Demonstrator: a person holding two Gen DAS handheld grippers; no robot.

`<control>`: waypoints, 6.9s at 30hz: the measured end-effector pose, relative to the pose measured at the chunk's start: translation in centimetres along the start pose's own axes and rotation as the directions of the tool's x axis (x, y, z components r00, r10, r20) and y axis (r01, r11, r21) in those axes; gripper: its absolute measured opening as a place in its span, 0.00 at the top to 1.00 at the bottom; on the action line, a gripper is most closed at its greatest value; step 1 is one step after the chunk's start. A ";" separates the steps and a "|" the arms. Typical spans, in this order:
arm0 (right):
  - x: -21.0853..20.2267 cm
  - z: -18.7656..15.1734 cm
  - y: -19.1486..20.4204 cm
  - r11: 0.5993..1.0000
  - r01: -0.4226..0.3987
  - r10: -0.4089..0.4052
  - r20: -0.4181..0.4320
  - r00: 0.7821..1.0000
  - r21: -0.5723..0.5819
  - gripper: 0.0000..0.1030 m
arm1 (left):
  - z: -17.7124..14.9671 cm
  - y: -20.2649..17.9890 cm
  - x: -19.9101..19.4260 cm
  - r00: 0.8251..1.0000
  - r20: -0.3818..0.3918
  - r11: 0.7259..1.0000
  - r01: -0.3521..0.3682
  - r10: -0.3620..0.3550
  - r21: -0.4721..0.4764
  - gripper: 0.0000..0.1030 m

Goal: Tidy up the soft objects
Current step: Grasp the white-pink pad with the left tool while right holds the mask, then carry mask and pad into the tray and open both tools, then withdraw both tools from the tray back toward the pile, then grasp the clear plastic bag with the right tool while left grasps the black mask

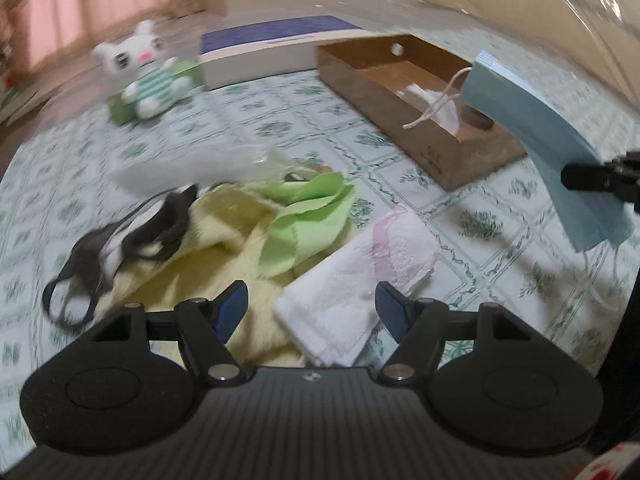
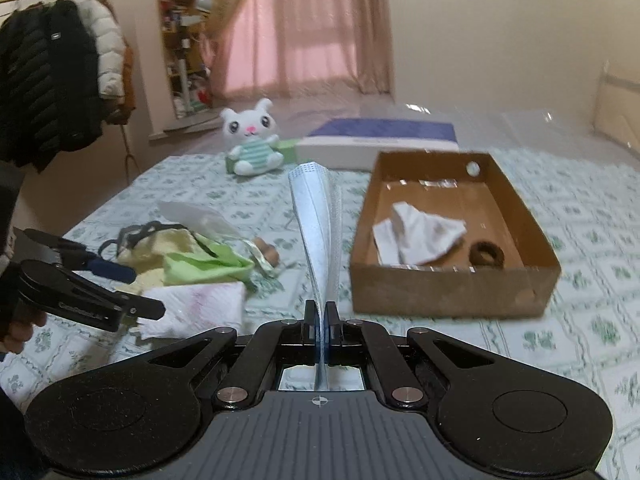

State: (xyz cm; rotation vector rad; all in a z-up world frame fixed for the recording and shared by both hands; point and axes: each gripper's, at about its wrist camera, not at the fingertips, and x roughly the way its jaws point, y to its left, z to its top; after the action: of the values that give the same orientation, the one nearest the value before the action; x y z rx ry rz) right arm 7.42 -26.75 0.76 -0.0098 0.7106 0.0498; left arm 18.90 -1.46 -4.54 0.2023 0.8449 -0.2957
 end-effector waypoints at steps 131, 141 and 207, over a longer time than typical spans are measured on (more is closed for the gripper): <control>-4.1 6.3 -3.3 0.953 -0.012 0.009 0.008 1.000 0.301 0.40 | 4.6 -0.5 -11.8 0.992 0.125 0.974 -0.005 0.034 -0.226 0.39; -2.5 5.2 0.9 0.972 -0.065 0.078 -0.049 0.996 0.224 0.40 | -0.2 3.3 -14.1 0.989 0.069 0.942 -0.105 0.134 -0.317 0.39; 19.4 6.7 10.6 0.946 -0.174 0.151 -0.102 0.983 -0.275 0.40 | 1.9 12.4 -0.5 0.978 0.015 0.955 -0.201 0.210 -0.220 0.43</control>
State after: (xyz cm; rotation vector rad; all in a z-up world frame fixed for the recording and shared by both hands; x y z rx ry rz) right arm 25.97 -15.12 -6.70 -0.2292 0.7784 0.3110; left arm 24.13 9.77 -2.17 0.0787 0.8050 -0.0107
